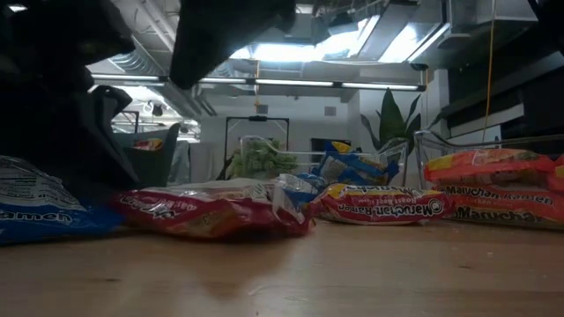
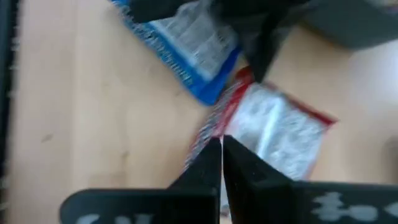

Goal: Sort Maruchan noodles
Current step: Put the left red noodle pack into the blue bin

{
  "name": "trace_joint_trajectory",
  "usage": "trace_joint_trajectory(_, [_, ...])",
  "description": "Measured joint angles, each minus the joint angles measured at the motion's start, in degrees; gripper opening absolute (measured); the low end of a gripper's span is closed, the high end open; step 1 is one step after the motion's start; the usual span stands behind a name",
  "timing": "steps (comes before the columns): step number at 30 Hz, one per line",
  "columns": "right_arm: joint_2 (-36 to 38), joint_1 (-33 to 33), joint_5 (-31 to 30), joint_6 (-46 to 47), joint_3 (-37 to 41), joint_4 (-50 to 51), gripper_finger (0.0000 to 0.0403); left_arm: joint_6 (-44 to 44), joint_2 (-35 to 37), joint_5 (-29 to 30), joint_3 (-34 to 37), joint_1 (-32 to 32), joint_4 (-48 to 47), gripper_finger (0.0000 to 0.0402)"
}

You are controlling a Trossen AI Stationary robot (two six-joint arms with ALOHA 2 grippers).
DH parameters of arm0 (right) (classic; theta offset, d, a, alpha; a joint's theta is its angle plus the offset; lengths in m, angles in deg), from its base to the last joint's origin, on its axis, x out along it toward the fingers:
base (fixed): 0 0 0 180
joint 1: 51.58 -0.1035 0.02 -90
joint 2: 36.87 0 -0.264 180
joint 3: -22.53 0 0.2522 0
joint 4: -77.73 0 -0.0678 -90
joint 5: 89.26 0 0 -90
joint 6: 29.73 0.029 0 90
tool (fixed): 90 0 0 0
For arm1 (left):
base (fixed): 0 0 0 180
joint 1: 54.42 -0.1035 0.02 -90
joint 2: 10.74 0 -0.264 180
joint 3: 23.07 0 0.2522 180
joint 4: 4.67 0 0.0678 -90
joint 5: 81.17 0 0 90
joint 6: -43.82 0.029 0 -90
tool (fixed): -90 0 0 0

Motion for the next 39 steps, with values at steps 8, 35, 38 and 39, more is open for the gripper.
trace_joint_trajectory(8, [0.0, -0.93, 6.63, 15.31, -0.02, 8.46, 0.0007, 0.15, -4.37, -6.93, -0.17, -3.13, 3.17, 0.0])
trace_joint_trajectory(35, [-4.67, -4.39, -16.2, -18.33, 8.95, 9.01, 0.0279, 0.04, -8.66, -7.23, -0.15, -3.15, 7.23, 0.0])
trace_joint_trajectory(38, [-4.5, -2.7, -15.45, -19.04, 11.08, 6.95, 0.0276, 0.14, -8.66, -7.24, -0.13, -3.21, 7.23, 0.0])
trace_joint_trajectory(39, [-4.5, -2.19, -14.47, -19.01, 11.63, 6.06, 0.0275, 0.17, -8.66, -7.27, -0.11, -3.26, 7.23, 0.0])
